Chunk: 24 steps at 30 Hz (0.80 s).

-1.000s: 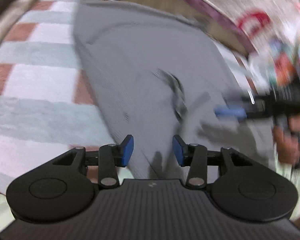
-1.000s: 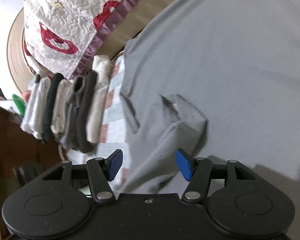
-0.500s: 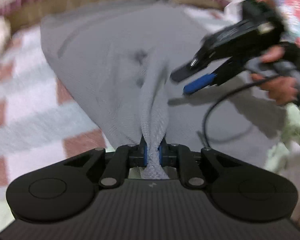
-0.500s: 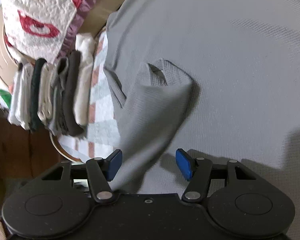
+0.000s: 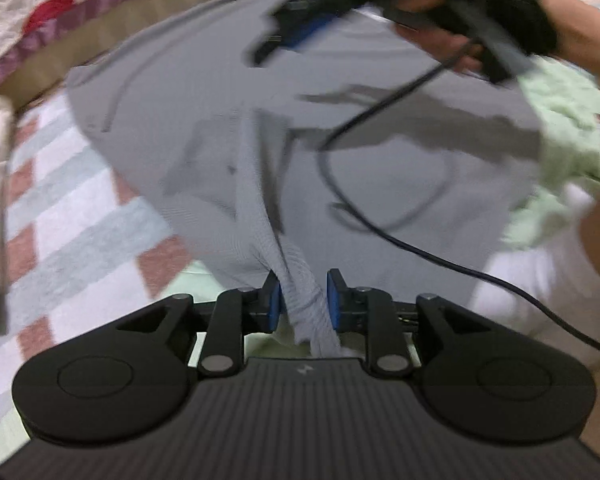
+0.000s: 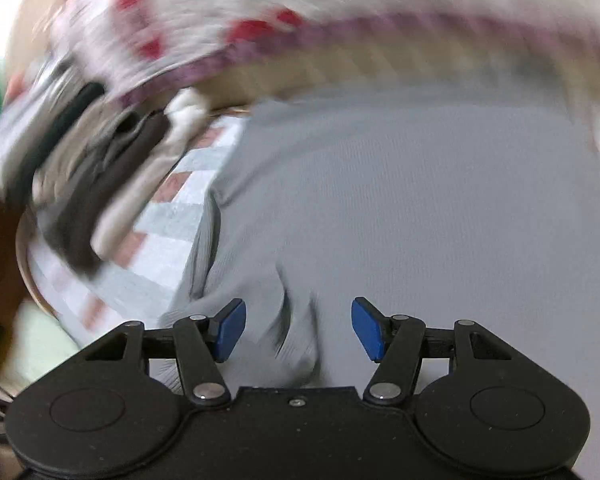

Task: Fold clothes
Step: 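Grasp the garment fold with the left gripper and pull it toward the right tool, then pinch the grey garment edge with the right gripper while the left gripper holds its fold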

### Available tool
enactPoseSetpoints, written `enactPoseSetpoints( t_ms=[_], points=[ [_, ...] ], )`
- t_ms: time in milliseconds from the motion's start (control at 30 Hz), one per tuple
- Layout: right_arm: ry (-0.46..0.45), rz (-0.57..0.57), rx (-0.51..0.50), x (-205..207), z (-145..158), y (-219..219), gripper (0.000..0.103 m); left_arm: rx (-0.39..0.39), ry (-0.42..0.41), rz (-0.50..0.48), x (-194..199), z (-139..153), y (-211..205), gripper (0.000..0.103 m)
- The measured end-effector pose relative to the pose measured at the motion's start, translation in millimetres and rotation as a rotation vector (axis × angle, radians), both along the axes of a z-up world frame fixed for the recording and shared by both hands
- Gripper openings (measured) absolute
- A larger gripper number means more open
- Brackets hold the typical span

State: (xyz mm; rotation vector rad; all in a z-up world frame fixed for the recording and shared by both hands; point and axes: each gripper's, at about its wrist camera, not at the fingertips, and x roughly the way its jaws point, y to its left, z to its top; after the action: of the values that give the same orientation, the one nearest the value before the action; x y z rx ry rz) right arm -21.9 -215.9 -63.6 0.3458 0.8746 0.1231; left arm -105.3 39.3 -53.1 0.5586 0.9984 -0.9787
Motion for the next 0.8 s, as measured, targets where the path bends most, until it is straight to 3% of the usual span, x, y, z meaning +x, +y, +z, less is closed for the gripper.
enactPoseSetpoints(
  t_ms=[33, 133, 167, 233, 333, 367, 467, 567, 700, 800],
  points=[
    [-0.005, 0.06, -0.032, 8.6, 4.4, 7.6, 0.064, -0.005, 0.014, -0.015, -1.8, 0.0, 1.4, 0.021],
    [0.032, 0.143, 0.065, 35.1, -0.9, 17.7, 0.064, -0.015, 0.04, -0.02, -2.9, 0.4, 3.7, 0.021],
    [0.056, 0.172, 0.055, 41.4, -6.4, 24.0, 0.064, -0.022, 0.046, -0.019, -2.4, 1.4, 4.3, 0.021],
    [0.103, 0.234, -0.008, 51.2, -18.2, 38.1, 0.064, -0.037, 0.061, -0.02, 2.0, 1.9, 5.2, 0.021],
    [0.18, 0.368, -0.205, 52.6, -30.4, 71.2, 0.063, -0.049, 0.086, -0.03, 4.6, 2.9, 7.2, 0.021],
    [0.205, 0.398, -0.221, 48.7, -31.8, 76.4, 0.058, -0.045, 0.092, -0.028, 7.0, 3.2, 5.5, 0.021],
    [0.253, 0.45, -0.28, 25.9, -31.5, 85.3, 0.057, -0.026, 0.104, -0.028, 9.6, 6.3, 4.4, 0.021],
    [0.287, 0.393, -0.301, -3.9, -31.1, 82.3, 0.058, -0.001, 0.096, -0.049, 11.5, 3.8, 5.1, 0.021],
    [0.325, 0.247, -0.137, -37.7, -32.9, 50.3, 0.058, 0.076, 0.128, -0.044, 8.2, -13.0, 9.0, 0.024],
    [0.289, 0.15, 0.002, -56.0, -28.9, 25.9, 0.057, 0.073, 0.12, -0.017, 9.4, -12.6, 8.8, 0.024]
  ],
)
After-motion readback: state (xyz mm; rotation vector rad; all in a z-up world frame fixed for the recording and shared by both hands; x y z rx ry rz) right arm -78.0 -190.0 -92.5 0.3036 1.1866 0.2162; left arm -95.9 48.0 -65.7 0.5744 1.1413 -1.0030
